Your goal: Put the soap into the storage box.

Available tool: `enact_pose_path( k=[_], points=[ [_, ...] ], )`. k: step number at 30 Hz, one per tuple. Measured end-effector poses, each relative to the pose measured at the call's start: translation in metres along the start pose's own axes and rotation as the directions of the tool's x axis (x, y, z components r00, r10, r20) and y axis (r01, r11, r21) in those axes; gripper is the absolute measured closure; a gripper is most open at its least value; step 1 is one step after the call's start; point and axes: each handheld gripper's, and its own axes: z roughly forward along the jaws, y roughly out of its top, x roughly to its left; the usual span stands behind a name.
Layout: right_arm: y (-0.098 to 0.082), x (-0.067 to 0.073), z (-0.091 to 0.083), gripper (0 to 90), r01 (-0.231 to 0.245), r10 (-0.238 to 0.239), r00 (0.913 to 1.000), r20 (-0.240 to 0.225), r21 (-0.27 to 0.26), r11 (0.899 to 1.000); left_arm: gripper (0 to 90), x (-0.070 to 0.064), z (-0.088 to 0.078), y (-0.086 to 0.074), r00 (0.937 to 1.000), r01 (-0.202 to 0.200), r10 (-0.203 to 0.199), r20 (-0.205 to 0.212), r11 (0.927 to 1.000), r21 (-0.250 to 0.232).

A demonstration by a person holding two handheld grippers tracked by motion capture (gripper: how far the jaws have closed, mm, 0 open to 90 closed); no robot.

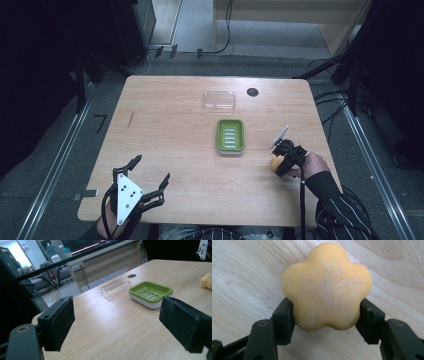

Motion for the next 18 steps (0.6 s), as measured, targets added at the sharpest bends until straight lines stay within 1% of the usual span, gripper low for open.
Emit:
enact_pose_path(
  k=[4, 5, 12, 13, 16, 17, 18],
  points=[
    [0.0, 0.0, -0.004, 40.3, 0.006, -0.006, 1.0, -0.003, -0.012, 1.0, 13.5, 0.0, 0.0, 0.0, 1.0, -0.001, 0.001, 0.001, 1.0, 0.001],
    [0.0, 0.0, -0.006, 40.3, 0.001, -0.001, 1.0, -0.001, -0.01, 1.0, 13.5, 0.0, 0.0, 0.0, 1.0, -0.001, 0.001, 0.001, 1.0, 0.0],
    [-0.001, -0.002, -0.016, 40.3, 0.003, -0.003, 1.0, -0.001, -0.019, 1.0, 13.5, 0.0, 0.0, 0.0, 1.0, -0.001, 0.001, 0.001, 1.0, 0.002],
    [0.0, -0.003, -0.018, 40.3, -0.005, 0.005, 1.0, 0.001, -0.032, 0.999, 13.5, 0.0, 0.0, 0.0, 1.0, 0.0, 0.0, 0.001, 1.0, 0.001],
    [0.001, -0.004, -0.024, 40.3, -0.004, 0.005, 1.0, 0.005, -0.032, 0.999, 13.5, 0.0, 0.0, 0.0, 1.0, 0.001, -0.001, 0.0, 1.0, 0.001],
    [0.001, -0.005, -0.025, 40.3, -0.006, 0.006, 1.0, 0.004, -0.043, 0.999, 13.5, 0.0, 0.0, 0.0, 1.0, -0.001, 0.001, 0.0, 1.0, 0.002],
    [0.001, -0.006, -0.027, 40.3, 0.002, -0.002, 1.0, 0.004, -0.039, 0.999, 13.5, 0.0, 0.0, 0.0, 1.0, -0.002, 0.002, 0.001, 1.0, 0.002]
  ],
)
